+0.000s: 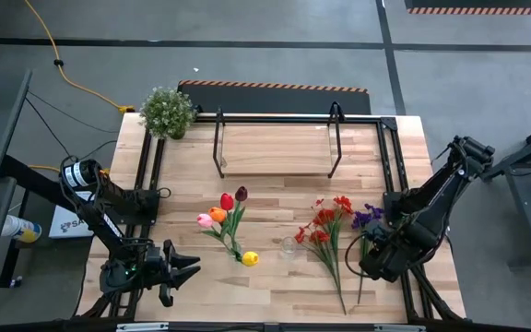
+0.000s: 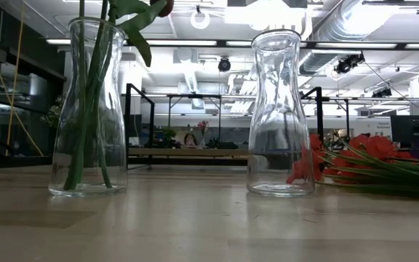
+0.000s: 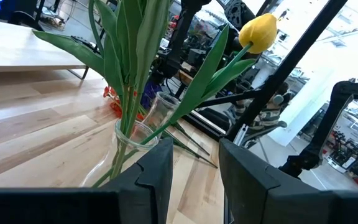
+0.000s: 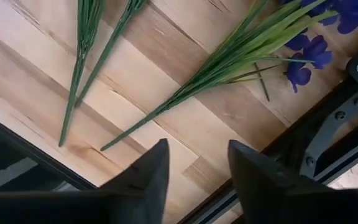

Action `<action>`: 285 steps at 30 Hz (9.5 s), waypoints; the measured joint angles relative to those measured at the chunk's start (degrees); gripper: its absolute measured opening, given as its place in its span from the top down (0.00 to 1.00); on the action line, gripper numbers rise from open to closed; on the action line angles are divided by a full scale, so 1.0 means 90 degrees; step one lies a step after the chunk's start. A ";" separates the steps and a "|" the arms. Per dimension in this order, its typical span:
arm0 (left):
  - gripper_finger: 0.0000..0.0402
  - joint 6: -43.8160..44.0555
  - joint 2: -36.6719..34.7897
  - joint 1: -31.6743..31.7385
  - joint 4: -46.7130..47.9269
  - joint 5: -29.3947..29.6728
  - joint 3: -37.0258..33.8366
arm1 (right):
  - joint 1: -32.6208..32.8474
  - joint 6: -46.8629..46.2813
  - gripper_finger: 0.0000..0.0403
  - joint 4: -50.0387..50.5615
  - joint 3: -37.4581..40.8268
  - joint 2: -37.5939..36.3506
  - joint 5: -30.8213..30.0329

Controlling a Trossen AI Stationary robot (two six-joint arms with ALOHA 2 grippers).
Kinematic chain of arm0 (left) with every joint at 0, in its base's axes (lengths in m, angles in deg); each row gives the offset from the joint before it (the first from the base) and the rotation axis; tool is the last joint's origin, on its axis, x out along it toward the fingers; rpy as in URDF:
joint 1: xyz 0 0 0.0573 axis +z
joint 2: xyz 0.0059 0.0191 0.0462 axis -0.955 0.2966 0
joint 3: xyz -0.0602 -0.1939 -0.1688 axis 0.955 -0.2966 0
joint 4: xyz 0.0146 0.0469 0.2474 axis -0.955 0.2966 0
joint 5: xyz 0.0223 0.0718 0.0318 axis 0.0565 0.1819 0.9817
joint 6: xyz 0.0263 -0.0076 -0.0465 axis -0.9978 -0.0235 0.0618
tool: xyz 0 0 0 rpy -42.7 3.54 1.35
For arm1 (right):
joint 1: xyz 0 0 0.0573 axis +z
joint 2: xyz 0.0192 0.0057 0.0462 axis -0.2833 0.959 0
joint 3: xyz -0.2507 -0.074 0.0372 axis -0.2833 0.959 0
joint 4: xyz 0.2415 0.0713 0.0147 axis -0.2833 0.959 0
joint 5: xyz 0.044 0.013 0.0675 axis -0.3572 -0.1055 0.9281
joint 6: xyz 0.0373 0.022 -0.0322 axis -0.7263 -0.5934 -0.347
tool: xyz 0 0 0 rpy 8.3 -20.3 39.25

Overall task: Pick and place flowers into a vace then onto a shelf
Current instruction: Put the violet flower into the right transparent vase

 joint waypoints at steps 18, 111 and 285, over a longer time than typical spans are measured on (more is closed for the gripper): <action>0.59 -0.0010 0.0000 0.0000 0.0001 0.0002 0.0000 | -0.0084 -0.0306 0.45 0.0084 0.0000 0.1085 0.0148; 0.59 0.0646 0.0002 0.0000 0.0163 -0.0495 0.0000 | -0.1396 -0.0698 0.45 -0.3298 0.3253 -0.1040 0.0659; 0.59 0.2487 0.0002 0.0000 0.0810 -0.1685 0.0002 | -0.1962 0.7540 1.00 -0.8911 0.1858 -0.2048 -0.4113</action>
